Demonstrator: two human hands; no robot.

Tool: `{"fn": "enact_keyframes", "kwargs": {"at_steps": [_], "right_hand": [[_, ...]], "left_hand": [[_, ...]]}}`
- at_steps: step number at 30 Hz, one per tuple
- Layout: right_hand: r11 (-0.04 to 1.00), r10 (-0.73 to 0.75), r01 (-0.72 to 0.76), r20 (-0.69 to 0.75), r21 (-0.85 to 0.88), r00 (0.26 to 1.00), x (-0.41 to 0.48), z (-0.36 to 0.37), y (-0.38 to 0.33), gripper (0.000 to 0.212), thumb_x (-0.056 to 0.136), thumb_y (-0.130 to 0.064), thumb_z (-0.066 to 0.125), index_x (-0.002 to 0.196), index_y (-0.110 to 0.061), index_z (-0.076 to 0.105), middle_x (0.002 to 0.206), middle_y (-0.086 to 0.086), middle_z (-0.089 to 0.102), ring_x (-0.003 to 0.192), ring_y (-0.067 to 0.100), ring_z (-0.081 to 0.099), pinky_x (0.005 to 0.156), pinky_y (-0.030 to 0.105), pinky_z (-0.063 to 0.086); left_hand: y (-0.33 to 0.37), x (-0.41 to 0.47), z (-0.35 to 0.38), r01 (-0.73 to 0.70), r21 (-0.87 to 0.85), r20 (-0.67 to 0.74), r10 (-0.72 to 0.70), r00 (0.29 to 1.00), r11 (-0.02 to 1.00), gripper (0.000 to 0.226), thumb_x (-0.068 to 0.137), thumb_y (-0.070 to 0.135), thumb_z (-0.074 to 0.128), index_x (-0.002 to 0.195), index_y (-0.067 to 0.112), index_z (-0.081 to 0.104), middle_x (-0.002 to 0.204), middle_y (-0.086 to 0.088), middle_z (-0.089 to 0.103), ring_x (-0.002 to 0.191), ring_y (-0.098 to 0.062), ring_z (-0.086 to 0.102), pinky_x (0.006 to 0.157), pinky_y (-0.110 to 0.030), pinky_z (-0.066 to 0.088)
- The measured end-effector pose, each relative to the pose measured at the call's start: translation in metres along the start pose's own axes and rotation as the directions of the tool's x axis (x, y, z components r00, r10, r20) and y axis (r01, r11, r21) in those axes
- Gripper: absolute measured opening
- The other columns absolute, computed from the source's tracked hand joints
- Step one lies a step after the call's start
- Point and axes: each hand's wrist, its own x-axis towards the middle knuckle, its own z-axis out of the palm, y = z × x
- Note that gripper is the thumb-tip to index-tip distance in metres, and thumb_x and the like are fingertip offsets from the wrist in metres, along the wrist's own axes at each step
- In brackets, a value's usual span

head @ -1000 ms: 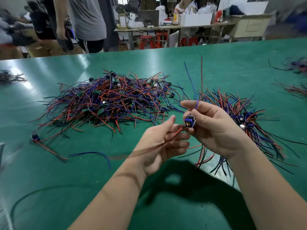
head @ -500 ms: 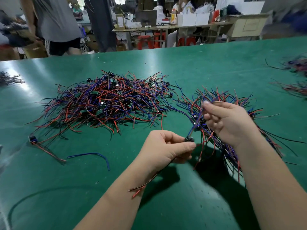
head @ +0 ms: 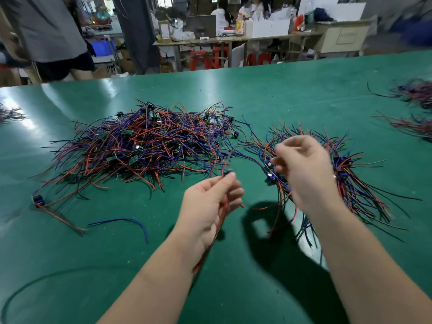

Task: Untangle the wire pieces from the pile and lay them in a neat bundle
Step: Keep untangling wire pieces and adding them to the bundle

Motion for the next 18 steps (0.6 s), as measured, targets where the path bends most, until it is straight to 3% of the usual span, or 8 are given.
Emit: {"fn": "enact_keyframes", "kwargs": {"at_steps": [3,5,9,12,14,18], "right_hand": [[0.918,-0.205,0.227,0.101,-0.325,0.973,-0.018,0.017,0.011,0.014,0.086,-0.012,0.065,0.076,-0.020,0.060,0.077,0.000,0.059,0.065,0.008,0.055,0.066,0.019,0.045],[0.851,-0.242,0.309,0.203,-0.425,0.949,-0.026,0.023,0.016,0.007,0.086,-0.020,0.066,0.081,-0.024,0.066,0.084,-0.004,0.061,0.067,0.002,0.056,0.070,0.014,0.045],[0.825,-0.075,0.277,0.391,-0.492,0.917,-0.032,0.025,0.020,0.017,0.083,-0.029,0.070,0.095,-0.020,0.076,0.083,-0.008,0.073,0.075,0.005,0.066,0.079,0.025,0.053],[0.806,-0.132,0.303,0.345,-0.509,0.929,-0.028,0.017,0.016,0.009,0.077,-0.029,0.076,0.083,-0.024,0.077,0.069,-0.009,0.071,0.066,0.002,0.063,0.069,0.024,0.052],[0.795,-0.162,0.325,0.337,-0.512,0.928,-0.024,0.012,0.013,0.006,0.074,-0.026,0.078,0.073,-0.021,0.075,0.062,-0.009,0.068,0.056,0.000,0.057,0.063,0.027,0.049],[0.769,-0.187,0.295,0.242,-0.567,0.952,-0.011,-0.002,0.003,0.013,0.073,-0.019,0.074,0.077,-0.007,0.073,0.060,0.008,0.067,0.056,0.019,0.065,0.065,0.041,0.056]], "left_hand": [[0.003,0.005,-0.004,0.018,-0.153,-0.074,-0.030,0.997,0.988,0.012,0.090,0.014,0.061,0.086,0.003,0.061,0.061,-0.002,0.069,0.051,-0.006,0.065,0.046,-0.016,0.051],[0.001,0.006,-0.004,0.006,-0.154,-0.085,-0.020,0.996,0.988,0.013,0.091,0.014,0.060,0.089,0.001,0.062,0.065,-0.004,0.070,0.053,-0.008,0.066,0.047,-0.016,0.052],[-0.008,0.002,-0.001,-0.052,0.096,0.024,0.050,0.998,0.994,0.018,0.094,0.005,0.052,0.104,-0.003,0.064,0.092,-0.018,0.069,0.065,-0.016,0.066,0.063,-0.026,0.055],[-0.006,-0.003,-0.001,-0.197,0.290,0.110,0.172,0.979,0.936,0.020,0.090,-0.005,0.052,0.094,0.006,0.067,0.087,-0.012,0.071,0.066,-0.016,0.067,0.063,-0.027,0.055],[-0.004,-0.005,-0.002,-0.336,0.464,0.168,0.291,0.942,0.820,0.032,0.084,-0.012,0.054,0.089,0.017,0.067,0.084,-0.003,0.071,0.067,-0.008,0.067,0.062,-0.023,0.056],[-0.007,-0.005,-0.005,-0.343,0.611,0.234,0.252,0.939,0.713,0.044,0.085,-0.010,0.046,0.094,0.028,0.066,0.096,0.003,0.070,0.070,-0.014,0.071,0.065,-0.033,0.060]]}}
